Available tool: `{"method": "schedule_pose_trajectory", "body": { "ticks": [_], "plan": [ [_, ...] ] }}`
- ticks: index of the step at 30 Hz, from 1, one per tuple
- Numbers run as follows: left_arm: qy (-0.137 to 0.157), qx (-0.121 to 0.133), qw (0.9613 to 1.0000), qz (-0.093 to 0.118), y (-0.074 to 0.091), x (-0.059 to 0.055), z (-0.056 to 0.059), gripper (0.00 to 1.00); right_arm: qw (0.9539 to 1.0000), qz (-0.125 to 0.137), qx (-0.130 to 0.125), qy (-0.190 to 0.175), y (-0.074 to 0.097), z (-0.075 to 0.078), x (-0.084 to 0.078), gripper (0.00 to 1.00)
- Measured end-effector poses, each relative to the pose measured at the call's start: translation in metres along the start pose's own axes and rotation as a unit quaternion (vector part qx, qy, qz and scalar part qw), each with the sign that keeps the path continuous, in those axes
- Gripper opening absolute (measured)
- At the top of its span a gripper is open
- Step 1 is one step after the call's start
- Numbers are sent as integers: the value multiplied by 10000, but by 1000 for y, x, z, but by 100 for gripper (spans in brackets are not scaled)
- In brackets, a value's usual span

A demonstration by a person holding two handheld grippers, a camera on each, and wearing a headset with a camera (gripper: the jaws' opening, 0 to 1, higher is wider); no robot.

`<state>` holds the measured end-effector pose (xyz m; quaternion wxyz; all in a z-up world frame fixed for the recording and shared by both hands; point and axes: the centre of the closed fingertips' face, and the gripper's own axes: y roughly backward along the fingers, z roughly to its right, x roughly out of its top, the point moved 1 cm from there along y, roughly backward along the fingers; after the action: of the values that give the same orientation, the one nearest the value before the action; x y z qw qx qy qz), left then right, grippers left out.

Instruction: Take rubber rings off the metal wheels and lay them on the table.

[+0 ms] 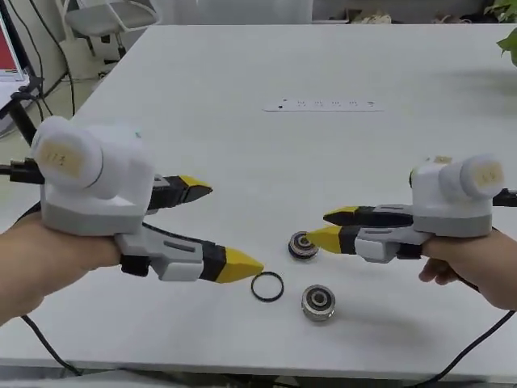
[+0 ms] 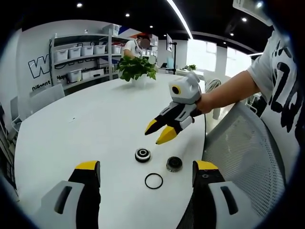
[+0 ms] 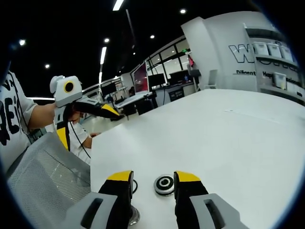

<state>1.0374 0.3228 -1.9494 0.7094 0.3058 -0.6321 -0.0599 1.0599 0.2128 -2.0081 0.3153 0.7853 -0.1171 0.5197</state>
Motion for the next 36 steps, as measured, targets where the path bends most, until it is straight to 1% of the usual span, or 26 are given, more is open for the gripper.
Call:
{"method": "schedule_pose_trajectory", "body": {
  "ticks": [3,5,10,15,21,30,36],
  "plan": [
    [25,-32,10000,27,-4,2,-2,76,10000,2,-29,4,2,0,0,32],
    [36,-45,10000,26,-7,3,-3,76,9999,30,-42,86,3,0,0,33],
    [47,-74,10000,-28,-13,1,-6,76,9998,-55,-70,164,4,1,-3,35],
    [55,-82,9999,-86,-19,-1,-10,76,9995,-116,-147,236,5,6,-6,36],
    [74,-112,9998,-148,-26,-4,-13,75,9985,-366,-131,389,5,8,-16,35],
    [137,-163,9996,-191,-36,-7,-15,75,9974,-501,-122,508,2,12,-24,34],
    [133,-195,9994,-238,-44,-9,-17,74,9963,-623,-103,576,-1,15,-30,35]
  ]
}}
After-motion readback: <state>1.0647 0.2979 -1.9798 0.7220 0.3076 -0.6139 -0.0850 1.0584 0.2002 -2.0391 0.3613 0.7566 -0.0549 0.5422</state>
